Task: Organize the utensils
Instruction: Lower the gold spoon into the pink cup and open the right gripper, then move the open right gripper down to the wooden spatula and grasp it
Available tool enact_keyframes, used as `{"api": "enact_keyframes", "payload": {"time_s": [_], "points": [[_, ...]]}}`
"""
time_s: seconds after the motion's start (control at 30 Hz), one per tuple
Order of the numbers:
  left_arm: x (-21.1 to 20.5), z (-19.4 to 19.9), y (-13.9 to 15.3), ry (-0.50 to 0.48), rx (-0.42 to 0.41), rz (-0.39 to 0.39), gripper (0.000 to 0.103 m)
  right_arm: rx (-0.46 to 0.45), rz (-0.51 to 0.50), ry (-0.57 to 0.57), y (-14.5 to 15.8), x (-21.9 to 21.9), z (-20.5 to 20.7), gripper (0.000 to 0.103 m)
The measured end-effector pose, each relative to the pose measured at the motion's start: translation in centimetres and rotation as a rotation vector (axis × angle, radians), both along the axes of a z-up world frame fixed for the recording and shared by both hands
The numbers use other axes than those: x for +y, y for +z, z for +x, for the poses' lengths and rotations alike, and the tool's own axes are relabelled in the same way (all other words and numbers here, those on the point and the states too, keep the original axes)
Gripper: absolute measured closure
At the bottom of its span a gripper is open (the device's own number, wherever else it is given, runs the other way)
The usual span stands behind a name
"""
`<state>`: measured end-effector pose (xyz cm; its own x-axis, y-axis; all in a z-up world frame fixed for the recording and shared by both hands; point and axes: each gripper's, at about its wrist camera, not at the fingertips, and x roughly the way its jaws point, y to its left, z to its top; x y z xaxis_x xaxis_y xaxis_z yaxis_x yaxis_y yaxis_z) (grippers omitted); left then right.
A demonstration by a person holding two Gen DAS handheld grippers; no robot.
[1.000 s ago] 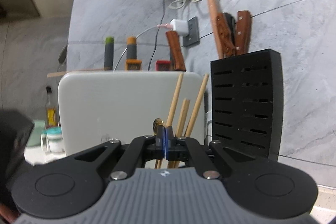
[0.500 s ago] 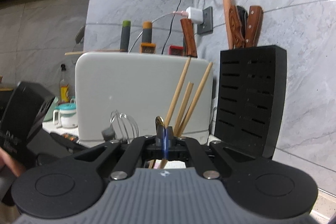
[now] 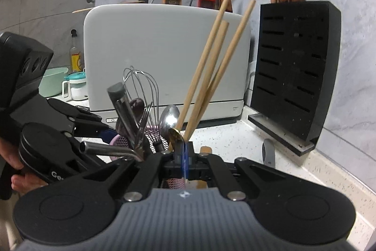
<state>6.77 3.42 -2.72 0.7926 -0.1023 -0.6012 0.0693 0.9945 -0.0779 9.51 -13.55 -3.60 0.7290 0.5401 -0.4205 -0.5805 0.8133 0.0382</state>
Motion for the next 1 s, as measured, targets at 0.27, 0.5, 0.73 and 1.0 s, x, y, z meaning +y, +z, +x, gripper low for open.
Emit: {"api": "enact_keyframes", "payload": {"time_s": [0.27, 0.5, 0.73, 1.0], "points": [[0.2, 0.0, 0.0, 0.008, -0.005, -0.013, 0.010, 0.031, 0.043, -0.014, 0.5, -0.8, 0.1, 0.099], [0.1, -0.3, 0.2, 0.034, -0.030, 0.006, 0.011, 0.025, 0.093, -0.095, 1.5, -2.4, 0.4, 0.078], [-0.5, -0.2, 0.1, 0.056, -0.040, 0.076, 0.011, 0.142, -0.015, -0.226, -0.7, -2.3, 2.4, 0.078], [-0.5, 1.5, 0.3, 0.091, -0.029, 0.078, 0.011, 0.225, -0.116, -0.324, -2.6, -2.1, 5.4, 0.078]]}}
